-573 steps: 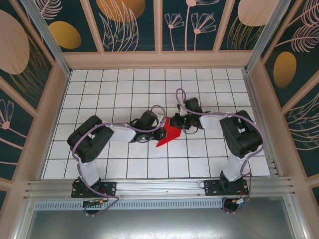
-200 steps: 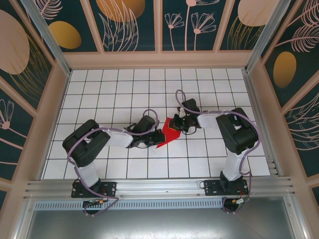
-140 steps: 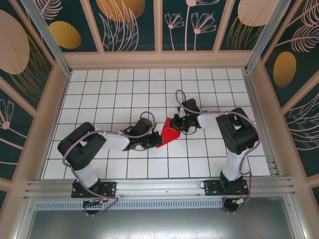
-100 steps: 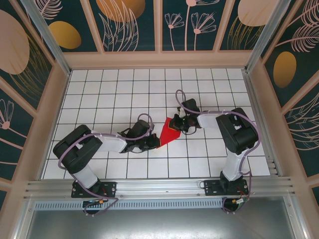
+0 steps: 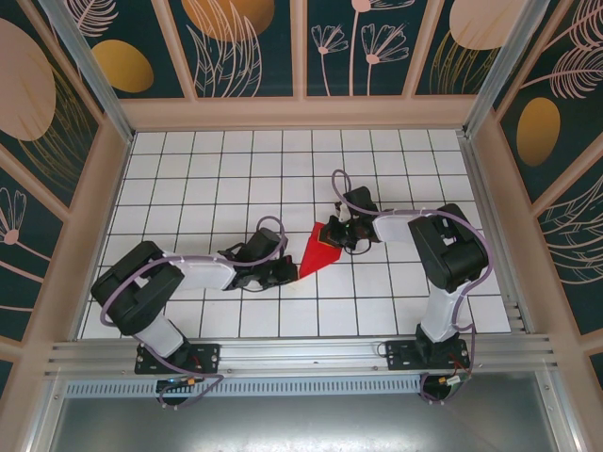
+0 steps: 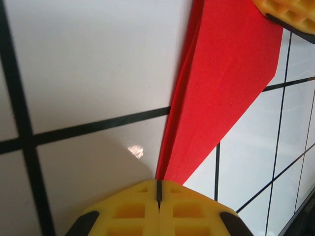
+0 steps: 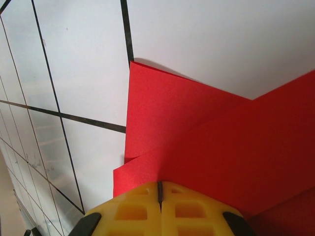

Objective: Fold a paper plane with a square sheet of paper (pick it up from the middle)
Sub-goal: Fourth fold the wing at the center of the table.

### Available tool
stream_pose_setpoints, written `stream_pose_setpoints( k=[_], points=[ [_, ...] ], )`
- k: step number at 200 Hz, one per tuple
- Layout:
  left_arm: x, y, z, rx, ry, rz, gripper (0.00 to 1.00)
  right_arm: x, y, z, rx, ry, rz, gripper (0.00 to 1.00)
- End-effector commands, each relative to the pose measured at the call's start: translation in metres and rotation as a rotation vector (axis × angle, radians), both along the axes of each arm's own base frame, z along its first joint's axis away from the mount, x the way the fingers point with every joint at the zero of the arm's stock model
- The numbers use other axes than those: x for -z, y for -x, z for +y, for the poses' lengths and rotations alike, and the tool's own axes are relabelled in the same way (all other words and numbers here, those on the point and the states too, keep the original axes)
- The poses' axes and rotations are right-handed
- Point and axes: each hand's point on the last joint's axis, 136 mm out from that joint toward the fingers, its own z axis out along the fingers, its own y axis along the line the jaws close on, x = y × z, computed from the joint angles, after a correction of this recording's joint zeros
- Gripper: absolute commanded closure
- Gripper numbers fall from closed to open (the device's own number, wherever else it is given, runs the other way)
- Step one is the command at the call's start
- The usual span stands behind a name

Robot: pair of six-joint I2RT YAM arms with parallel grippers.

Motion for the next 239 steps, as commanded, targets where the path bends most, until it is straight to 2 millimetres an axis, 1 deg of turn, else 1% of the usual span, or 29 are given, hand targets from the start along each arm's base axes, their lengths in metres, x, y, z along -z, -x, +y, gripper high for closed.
stream_pose_setpoints(
  k=[1, 11, 26, 37, 48, 72, 95, 110, 146, 159, 192, 206, 218, 229, 237, 239],
  points=[
    [-0.024, -0.004, 0.0, 0.017, 0.019, -0.079, 0.96, 0.084, 0.046, -0.064, 0.093, 0.349, 0.206, 1.0],
    [-0.041, -0.011, -0.008, 0.018, 0.07, -0.123, 0.94, 0.084, 0.045, -0.064, 0.095, 0.35, 0.205, 1.0],
    [-0.059, -0.016, -0.018, 0.031, 0.122, -0.163, 0.93, 0.085, 0.046, -0.065, 0.098, 0.352, 0.209, 1.0],
    [-0.064, -0.016, -0.026, 0.044, 0.15, -0.17, 0.93, 0.085, 0.045, -0.065, 0.099, 0.352, 0.209, 1.0],
    [-0.062, -0.017, -0.033, 0.057, 0.161, -0.163, 0.92, 0.085, 0.046, -0.065, 0.1, 0.352, 0.21, 1.0],
    [-0.049, -0.02, -0.041, 0.058, 0.14, -0.133, 0.92, 0.086, 0.045, -0.064, 0.102, 0.351, 0.214, 1.0],
    [-0.036, -0.024, -0.04, 0.039, 0.111, -0.122, 0.93, 0.086, 0.045, -0.064, 0.102, 0.351, 0.213, 1.0],
    [-0.026, -0.022, -0.037, 0.035, 0.09, -0.103, 0.94, 0.085, 0.045, -0.064, 0.101, 0.351, 0.214, 1.0],
    [0.007, -0.017, -0.016, -0.003, -0.019, -0.065, 0.95, 0.085, 0.045, -0.064, 0.102, 0.354, 0.216, 1.0],
    [0.017, -0.012, -0.008, -0.011, -0.05, -0.049, 0.96, 0.085, 0.045, -0.064, 0.102, 0.354, 0.215, 1.0],
    [0.034, -0.002, 0.01, -0.035, -0.1, -0.021, 1.0, 0.082, 0.042, -0.063, 0.106, 0.346, 0.206, 1.0],
    [0.04, 0.002, 0.014, -0.036, -0.113, -0.008, 1.0, 0.073, 0.035, -0.058, 0.098, 0.319, 0.171, 1.0],
    [0.044, 0.006, 0.016, -0.036, -0.118, 0.006, 1.0, 0.058, 0.022, -0.049, 0.072, 0.28, 0.109, 1.0],
    [0.045, 0.007, 0.015, -0.033, -0.115, 0.011, 1.0, 0.037, 0.005, -0.039, 0.047, 0.242, 0.027, 1.0],
    [0.045, 0.008, 0.015, -0.028, -0.111, 0.013, 1.0, 0.016, -0.006, -0.03, 0.024, 0.2, -0.043, 1.0],
    [0.045, 0.007, 0.015, -0.027, -0.111, 0.012, 1.0, 0.008, -0.01, -0.027, 0.019, 0.185, -0.068, 1.0]
  ],
)
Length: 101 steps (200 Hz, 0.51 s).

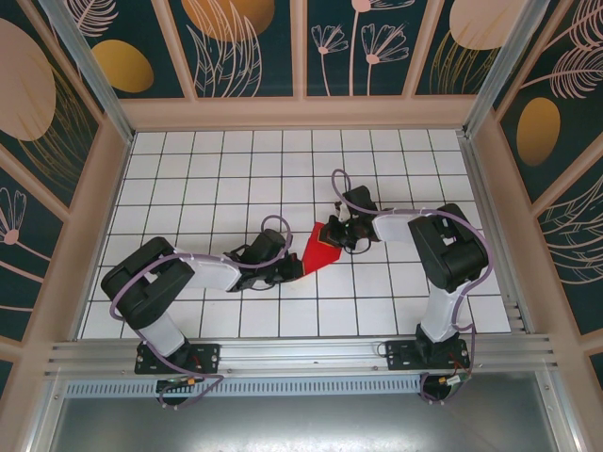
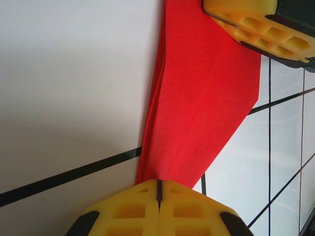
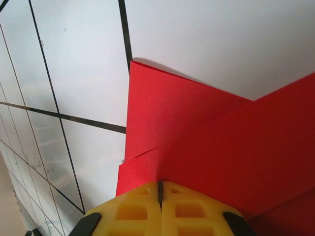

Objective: Fold a paper plane with a square sheet of paper (pick it up from the middle)
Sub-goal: Fourth fold the wing at the center of the table.

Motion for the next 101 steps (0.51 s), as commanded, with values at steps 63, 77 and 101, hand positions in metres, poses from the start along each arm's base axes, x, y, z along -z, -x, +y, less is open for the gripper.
stream_pose_setpoints(
  k=[63, 77, 101],
  points=[
    [0.036, 0.025, 0.025, -0.007, -0.102, 0.106, 1.0, -0.058, 0.01, 0.019, -0.136, -0.102, -0.238, 0.91],
    [0.037, 0.025, 0.025, -0.007, -0.104, 0.106, 1.0, -0.047, 0.022, 0.022, -0.148, -0.104, -0.203, 0.91],
    [0.037, 0.026, 0.025, -0.004, -0.104, 0.108, 1.0, -0.033, 0.04, 0.03, -0.186, -0.115, -0.156, 0.93]
  ],
)
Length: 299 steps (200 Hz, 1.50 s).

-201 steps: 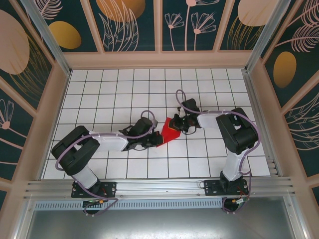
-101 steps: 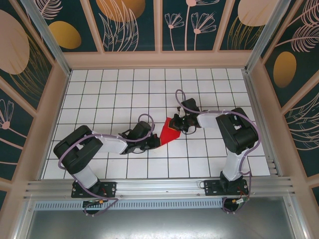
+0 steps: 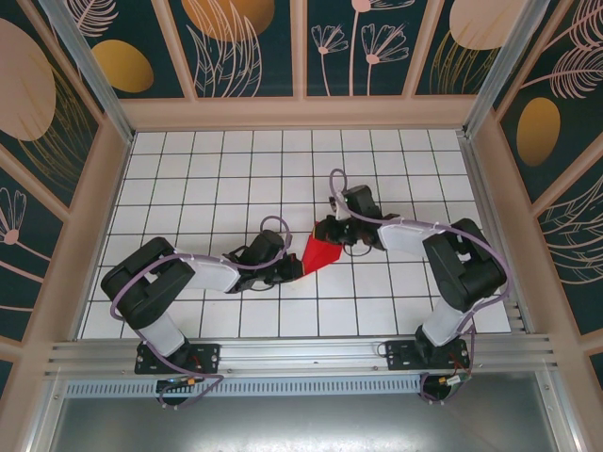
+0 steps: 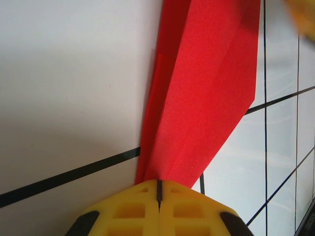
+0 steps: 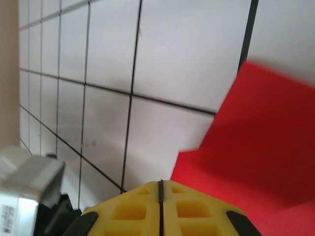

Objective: Fold a paper plane with a square sheet of paper (pick it up from the middle)
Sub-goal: Fourth fold the wing at the center of the table.

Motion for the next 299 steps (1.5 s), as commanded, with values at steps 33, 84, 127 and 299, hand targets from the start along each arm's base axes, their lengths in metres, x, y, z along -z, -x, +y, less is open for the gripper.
stream_pose_setpoints(
  k=[33, 84, 127, 299],
  points=[
    [0.037, 0.024, 0.026, -0.009, -0.125, 0.115, 1.0, 0.024, 0.031, 0.02, -0.11, -0.033, 0.088, 0.95],
    [0.029, 0.021, 0.021, -0.003, -0.1, 0.099, 1.0, 0.055, 0.032, 0.008, -0.072, 0.071, 0.148, 0.97],
    [-0.011, -0.001, 0.002, -0.009, -0.014, -0.004, 0.99, 0.067, 0.035, -0.002, -0.043, 0.117, 0.168, 0.98],
    [0.051, 0.028, 0.036, -0.05, -0.179, 0.174, 1.0, 0.047, -0.048, -0.074, 0.226, 0.045, 0.088, 0.98]
  ],
)
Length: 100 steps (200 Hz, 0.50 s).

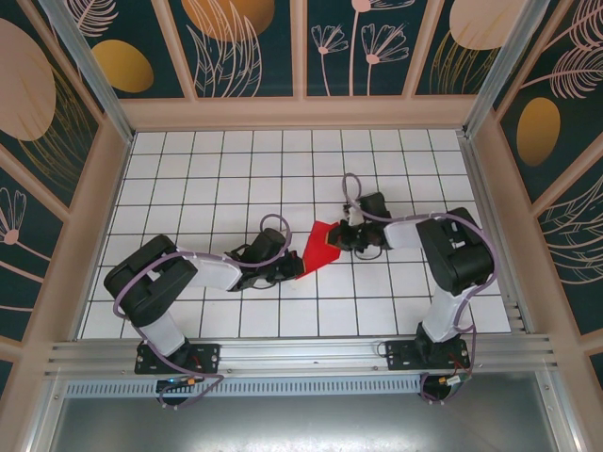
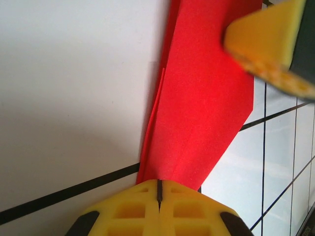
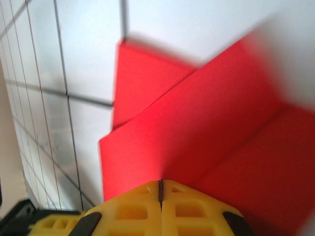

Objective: Fold a paper plane with a square sheet of paper (pick it up from the middle)
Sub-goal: Fourth fold the wing at the center of the table.

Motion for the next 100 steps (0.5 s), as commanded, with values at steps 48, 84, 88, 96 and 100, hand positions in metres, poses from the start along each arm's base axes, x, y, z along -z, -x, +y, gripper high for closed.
stream_pose_setpoints(
  k=[48, 84, 88, 96, 100],
  points=[
    [0.044, 0.029, 0.03, 0.01, -0.162, 0.136, 1.0, -0.056, -0.01, -0.003, 0.067, 0.027, -0.198, 0.97],
    [0.042, 0.027, 0.029, 0.013, -0.159, 0.129, 1.0, -0.041, 0.016, 0.036, -0.022, 0.022, -0.153, 0.98],
    [0.042, 0.027, 0.028, 0.013, -0.159, 0.129, 1.0, -0.038, 0.02, 0.042, -0.04, 0.021, -0.147, 0.98],
    [0.042, 0.027, 0.028, 0.013, -0.159, 0.129, 1.0, -0.033, 0.023, 0.049, -0.063, 0.023, -0.135, 0.98],
    [0.042, 0.027, 0.028, 0.013, -0.159, 0.129, 1.0, -0.03, 0.023, 0.051, -0.07, 0.024, -0.128, 0.98]
  ],
)
